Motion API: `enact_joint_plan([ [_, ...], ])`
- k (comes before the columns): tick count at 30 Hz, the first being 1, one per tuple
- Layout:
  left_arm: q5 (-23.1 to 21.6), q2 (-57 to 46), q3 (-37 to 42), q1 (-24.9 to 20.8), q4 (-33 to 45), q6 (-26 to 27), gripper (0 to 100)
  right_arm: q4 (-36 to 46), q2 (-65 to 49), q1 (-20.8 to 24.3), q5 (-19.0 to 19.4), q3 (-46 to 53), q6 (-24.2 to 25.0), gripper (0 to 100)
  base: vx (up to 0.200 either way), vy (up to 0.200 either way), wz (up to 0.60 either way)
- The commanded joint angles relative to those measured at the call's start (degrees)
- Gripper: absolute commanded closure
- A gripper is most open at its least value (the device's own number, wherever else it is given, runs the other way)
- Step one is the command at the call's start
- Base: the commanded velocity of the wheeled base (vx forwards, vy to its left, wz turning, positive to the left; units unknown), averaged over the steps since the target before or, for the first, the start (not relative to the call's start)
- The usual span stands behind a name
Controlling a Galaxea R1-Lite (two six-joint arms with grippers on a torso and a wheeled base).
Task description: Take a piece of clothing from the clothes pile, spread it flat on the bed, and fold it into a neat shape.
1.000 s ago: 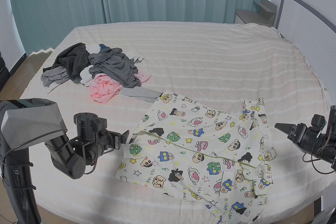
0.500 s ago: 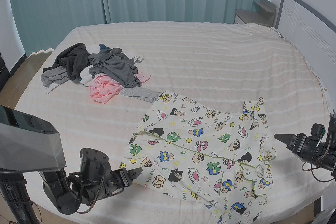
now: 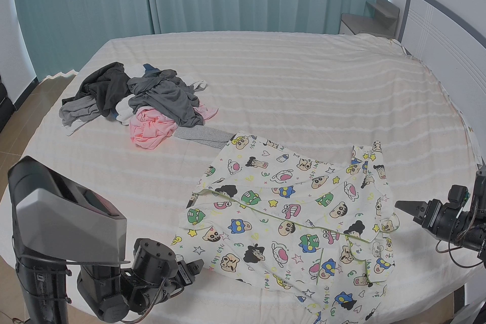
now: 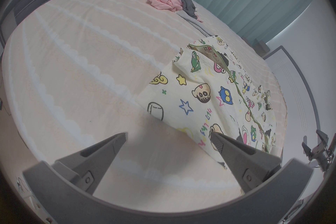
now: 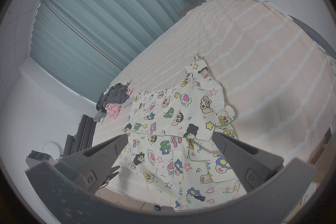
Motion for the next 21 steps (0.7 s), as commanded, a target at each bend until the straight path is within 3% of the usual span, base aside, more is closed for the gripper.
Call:
enact_joint_plan([
  [1,1.4,6.6,-3.0,0.3,-2.3,-0.1,0,-0.1,0.1,0.0,0.0,0.0,0.0,0,0.0,0.0,0.0],
  [21,1.4,6.8,-10.3,2.8,-2.1,-0.3,0,-0.1,0.3,0.0,0.0,0.9,0.0,0,0.0,0.0,0.0],
])
